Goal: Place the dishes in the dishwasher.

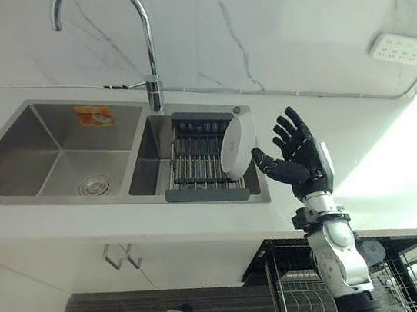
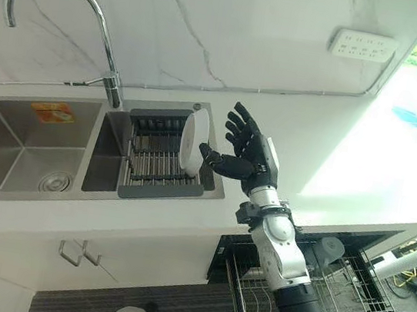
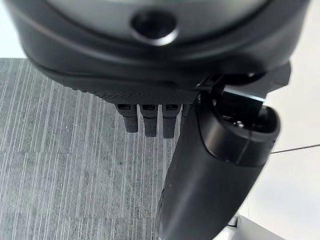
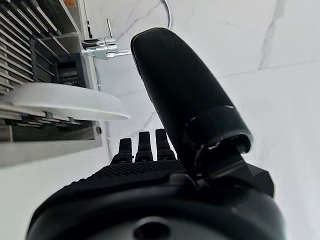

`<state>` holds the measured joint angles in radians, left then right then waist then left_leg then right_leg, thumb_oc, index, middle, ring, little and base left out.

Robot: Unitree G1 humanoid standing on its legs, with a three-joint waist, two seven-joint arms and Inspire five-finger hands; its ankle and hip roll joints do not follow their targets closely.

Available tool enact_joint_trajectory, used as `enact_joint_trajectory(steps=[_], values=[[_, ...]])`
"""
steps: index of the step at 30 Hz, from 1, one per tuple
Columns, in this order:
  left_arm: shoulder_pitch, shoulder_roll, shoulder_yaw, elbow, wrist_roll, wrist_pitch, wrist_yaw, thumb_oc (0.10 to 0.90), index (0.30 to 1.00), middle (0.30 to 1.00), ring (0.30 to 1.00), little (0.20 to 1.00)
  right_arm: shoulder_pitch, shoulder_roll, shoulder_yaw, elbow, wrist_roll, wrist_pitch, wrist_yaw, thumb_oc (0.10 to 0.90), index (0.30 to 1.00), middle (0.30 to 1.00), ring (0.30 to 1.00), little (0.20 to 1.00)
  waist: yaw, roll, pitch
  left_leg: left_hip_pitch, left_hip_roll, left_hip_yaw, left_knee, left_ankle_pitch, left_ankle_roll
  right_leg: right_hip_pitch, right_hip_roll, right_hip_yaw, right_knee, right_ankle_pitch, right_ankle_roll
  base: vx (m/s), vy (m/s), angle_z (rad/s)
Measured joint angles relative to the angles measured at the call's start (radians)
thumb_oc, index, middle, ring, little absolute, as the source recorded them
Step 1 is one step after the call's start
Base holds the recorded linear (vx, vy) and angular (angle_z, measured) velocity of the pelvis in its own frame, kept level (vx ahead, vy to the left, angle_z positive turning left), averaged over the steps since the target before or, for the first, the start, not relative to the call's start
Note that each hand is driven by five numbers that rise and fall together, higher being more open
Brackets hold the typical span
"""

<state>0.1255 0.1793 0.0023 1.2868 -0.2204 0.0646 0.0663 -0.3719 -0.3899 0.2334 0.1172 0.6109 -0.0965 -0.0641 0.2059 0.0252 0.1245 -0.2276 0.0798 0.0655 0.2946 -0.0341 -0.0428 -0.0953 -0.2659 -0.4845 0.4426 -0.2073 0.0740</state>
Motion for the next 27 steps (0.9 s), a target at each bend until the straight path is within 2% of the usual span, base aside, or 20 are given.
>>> enact_joint_trajectory(steps=[2,10,17,22,27], values=[[0.002,0.003,0.003,0.000,0.000,0.000,-0.010,0.800,0.900,0.900,0.900,0.900,-0.001,0.000,0.006,0.020,-0.001,-0.001,-0.014,0.800,0.900,0.900,0.900,0.900,0.018,0.002,-0.001,-0.001,-0.006,-0.002,0.000,0.002,0.004,0.001,-0.003,-0.002,0.000,0.000,0.000,0.02,0.017,0.08],[0.003,0.004,0.003,-0.002,0.001,0.000,-0.014,0.800,0.900,0.900,0.900,0.900,-0.013,0.032,0.008,0.097,-0.011,-0.008,-0.084,0.800,0.900,0.900,0.900,0.900,0.026,0.006,-0.004,-0.016,-0.028,-0.045,0.002,0.011,0.001,0.021,-0.016,-0.044,-0.003,-0.001,0.004,0.02,0.013,0.18],[0.003,0.006,0.003,-0.002,0.001,0.001,-0.014,0.800,0.900,0.900,0.900,0.900,-0.087,0.035,0.007,0.135,-0.014,-0.015,-0.150,0.800,0.900,0.900,0.900,0.900,0.044,0.007,-0.004,-0.017,-0.030,-0.051,0.001,0.009,0.005,0.024,-0.014,-0.047,-0.004,-0.003,0.006,0.00,0.004,0.02],[0.001,0.007,0.003,-0.005,0.001,0.000,-0.015,0.800,0.900,0.900,0.900,0.900,-0.105,0.027,0.006,0.139,-0.043,-0.044,-0.189,0.800,0.900,0.900,0.900,0.900,0.045,0.008,-0.003,-0.033,-0.031,-0.072,0.001,0.018,0.000,0.026,-0.012,-0.066,-0.009,-0.004,0.008,0.00,0.005,0.12],[0.002,0.007,0.003,-0.012,0.011,0.001,-0.017,0.800,0.900,0.900,0.900,0.900,-0.122,0.028,0.006,0.212,-0.057,-0.053,-0.208,0.800,0.900,0.900,0.900,0.900,0.049,0.013,-0.002,-0.033,-0.032,-0.076,-0.002,0.016,0.004,0.030,-0.011,-0.073,-0.014,-0.004,0.007,0.01,0.006,0.04]])
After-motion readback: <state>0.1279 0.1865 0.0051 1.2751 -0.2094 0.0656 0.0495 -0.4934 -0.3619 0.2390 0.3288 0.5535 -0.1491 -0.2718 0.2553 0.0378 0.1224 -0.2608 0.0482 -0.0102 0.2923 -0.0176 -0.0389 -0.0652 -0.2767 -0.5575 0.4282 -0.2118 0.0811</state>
